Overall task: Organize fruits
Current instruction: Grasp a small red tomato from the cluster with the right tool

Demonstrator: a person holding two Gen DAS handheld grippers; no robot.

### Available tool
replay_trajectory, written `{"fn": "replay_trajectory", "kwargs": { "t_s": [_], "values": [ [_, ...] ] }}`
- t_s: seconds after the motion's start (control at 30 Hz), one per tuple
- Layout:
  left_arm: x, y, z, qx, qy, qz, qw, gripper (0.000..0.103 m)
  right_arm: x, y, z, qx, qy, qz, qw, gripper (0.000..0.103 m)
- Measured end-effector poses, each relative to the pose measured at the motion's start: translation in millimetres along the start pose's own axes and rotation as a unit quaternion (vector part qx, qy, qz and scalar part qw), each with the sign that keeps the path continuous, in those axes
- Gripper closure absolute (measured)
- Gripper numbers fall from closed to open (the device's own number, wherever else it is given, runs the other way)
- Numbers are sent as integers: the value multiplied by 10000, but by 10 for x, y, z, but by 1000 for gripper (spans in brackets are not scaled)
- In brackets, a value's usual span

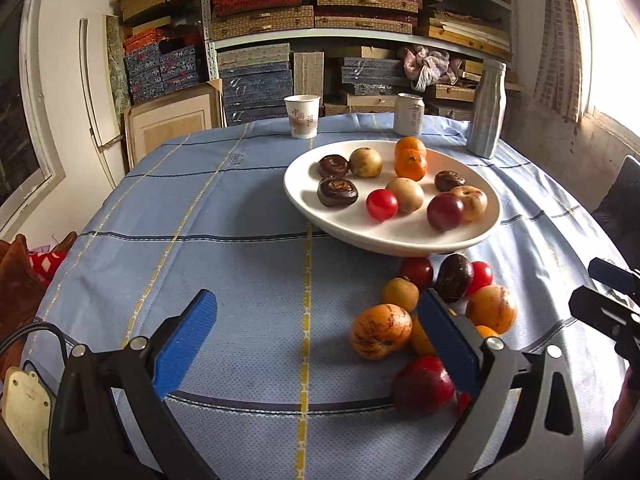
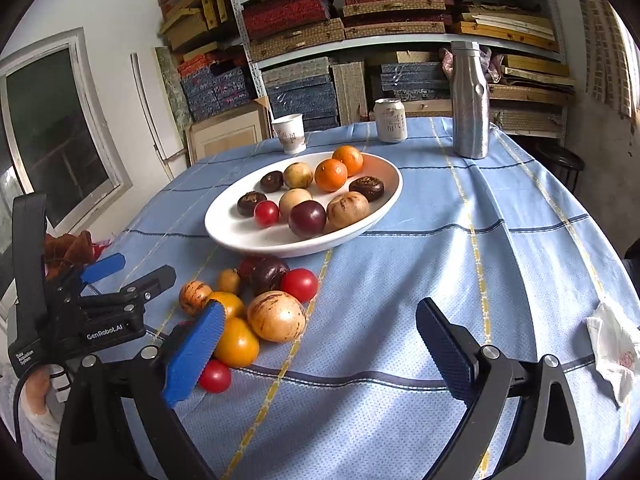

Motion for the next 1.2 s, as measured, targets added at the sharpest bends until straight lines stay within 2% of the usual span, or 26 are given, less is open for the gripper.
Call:
{"fn": "replay_trajectory", "kwargs": {
  "t_s": [0.3,0.67,0.9,1.07,1.2],
  "values": [
    [-1,51,2,-38,15,36,10000,5,-136,84,-79,-192,-322,58,9993,6],
    [-72,70,16,-67,-70,76,9999,5,-472,186,-244,-569,-753,466,9945,6],
    [-187,44,82,-65,-291,-157,9994,5,-618,239,-356,-828,-966,640,9898,7],
    [-238,8,115,-59,-386,-247,9989,5,-715,261,-431,-971,-1178,689,9859,14],
    [-229,37,64,-193,-294,-143,9993,5,-760,298,-478,-1096,-1303,697,9829,27]
  ]
}}
Point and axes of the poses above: each gripper's, at about its wrist camera, not at the fingertips, and y roughly the way its jaws point, x to its right, z to its top, the point moved 9 cm from there along y, roughly the way its jaws point, and after that the axes turned 12 degrees about z, right-handed, at the moved point
